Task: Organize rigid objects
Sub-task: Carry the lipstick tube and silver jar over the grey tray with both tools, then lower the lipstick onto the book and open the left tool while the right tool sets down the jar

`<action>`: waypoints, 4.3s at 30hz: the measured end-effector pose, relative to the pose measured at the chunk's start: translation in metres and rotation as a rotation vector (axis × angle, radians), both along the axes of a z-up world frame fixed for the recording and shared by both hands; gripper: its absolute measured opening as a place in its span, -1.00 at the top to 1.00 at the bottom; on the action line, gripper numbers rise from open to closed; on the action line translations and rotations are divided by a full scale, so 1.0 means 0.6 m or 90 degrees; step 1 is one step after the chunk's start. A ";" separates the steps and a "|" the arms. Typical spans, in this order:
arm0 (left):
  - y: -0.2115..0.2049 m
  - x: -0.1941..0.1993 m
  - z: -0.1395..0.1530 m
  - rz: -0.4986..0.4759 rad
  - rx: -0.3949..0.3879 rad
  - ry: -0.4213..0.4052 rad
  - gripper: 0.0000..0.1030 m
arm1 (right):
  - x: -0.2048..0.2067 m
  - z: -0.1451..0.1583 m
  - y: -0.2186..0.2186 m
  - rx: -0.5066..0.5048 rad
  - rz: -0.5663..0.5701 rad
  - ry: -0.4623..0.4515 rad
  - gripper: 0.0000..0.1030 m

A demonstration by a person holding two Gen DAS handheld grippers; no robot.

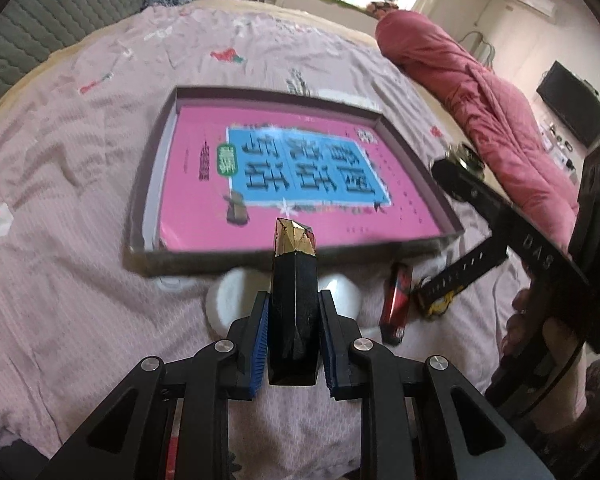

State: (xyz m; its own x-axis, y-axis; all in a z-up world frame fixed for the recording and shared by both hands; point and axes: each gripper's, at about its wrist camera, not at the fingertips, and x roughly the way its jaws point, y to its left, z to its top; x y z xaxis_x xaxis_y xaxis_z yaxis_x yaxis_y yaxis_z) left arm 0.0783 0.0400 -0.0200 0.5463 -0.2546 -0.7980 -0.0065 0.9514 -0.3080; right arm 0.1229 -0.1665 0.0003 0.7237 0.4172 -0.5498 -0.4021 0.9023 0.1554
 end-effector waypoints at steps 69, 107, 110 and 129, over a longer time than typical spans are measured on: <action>0.065 0.118 -0.045 0.119 0.087 -0.037 0.57 | 0.052 -0.074 -0.030 -0.073 -0.050 0.093 0.16; 0.074 0.107 -0.026 0.137 0.060 -0.060 0.54 | 0.047 -0.064 -0.044 -0.073 -0.065 0.072 0.09; 0.073 0.104 -0.019 0.137 0.062 -0.066 0.52 | 0.045 -0.056 -0.041 -0.070 -0.066 0.063 0.07; 0.065 0.072 0.013 0.134 0.068 -0.077 -0.05 | 0.021 -0.017 -0.043 -0.057 -0.069 -0.002 -0.04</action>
